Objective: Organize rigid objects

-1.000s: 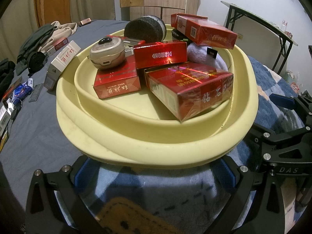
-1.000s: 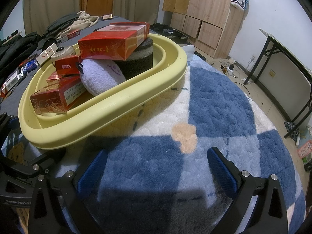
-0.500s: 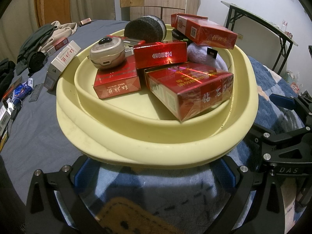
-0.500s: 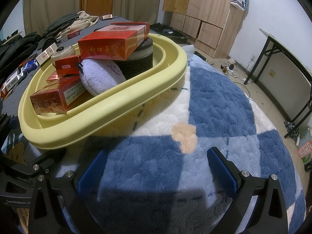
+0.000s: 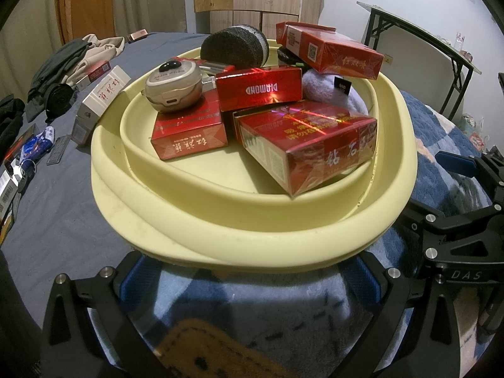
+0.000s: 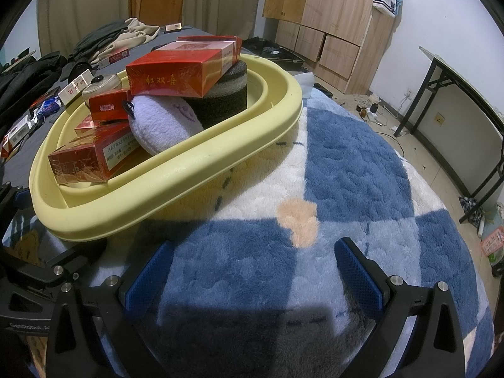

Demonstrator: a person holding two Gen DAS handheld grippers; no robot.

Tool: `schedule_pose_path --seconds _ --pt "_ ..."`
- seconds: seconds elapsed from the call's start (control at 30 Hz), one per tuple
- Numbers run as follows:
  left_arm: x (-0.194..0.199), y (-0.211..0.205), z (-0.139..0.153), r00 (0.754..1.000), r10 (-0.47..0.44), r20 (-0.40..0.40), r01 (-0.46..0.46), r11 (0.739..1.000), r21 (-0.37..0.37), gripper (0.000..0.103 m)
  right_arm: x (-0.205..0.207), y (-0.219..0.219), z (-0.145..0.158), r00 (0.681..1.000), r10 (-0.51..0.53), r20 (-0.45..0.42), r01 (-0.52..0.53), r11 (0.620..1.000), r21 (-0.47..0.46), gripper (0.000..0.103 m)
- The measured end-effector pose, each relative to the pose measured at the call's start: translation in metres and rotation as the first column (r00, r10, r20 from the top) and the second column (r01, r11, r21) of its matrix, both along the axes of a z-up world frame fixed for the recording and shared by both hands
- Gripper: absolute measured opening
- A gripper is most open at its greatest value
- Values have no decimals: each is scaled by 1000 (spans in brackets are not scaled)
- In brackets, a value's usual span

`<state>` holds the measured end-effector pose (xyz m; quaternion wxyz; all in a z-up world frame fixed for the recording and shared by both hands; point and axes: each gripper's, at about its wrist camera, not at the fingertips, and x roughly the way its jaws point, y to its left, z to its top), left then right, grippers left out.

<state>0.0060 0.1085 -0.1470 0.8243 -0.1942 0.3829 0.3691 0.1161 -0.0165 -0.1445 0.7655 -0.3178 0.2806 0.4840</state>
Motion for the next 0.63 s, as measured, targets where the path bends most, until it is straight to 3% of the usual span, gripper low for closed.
schedule_pose_path --seconds 0.63 --pt "0 -1 1 1000 0 1 0 1000 4 103 0 -1 0 1000 0 0 0 1000 0 103"
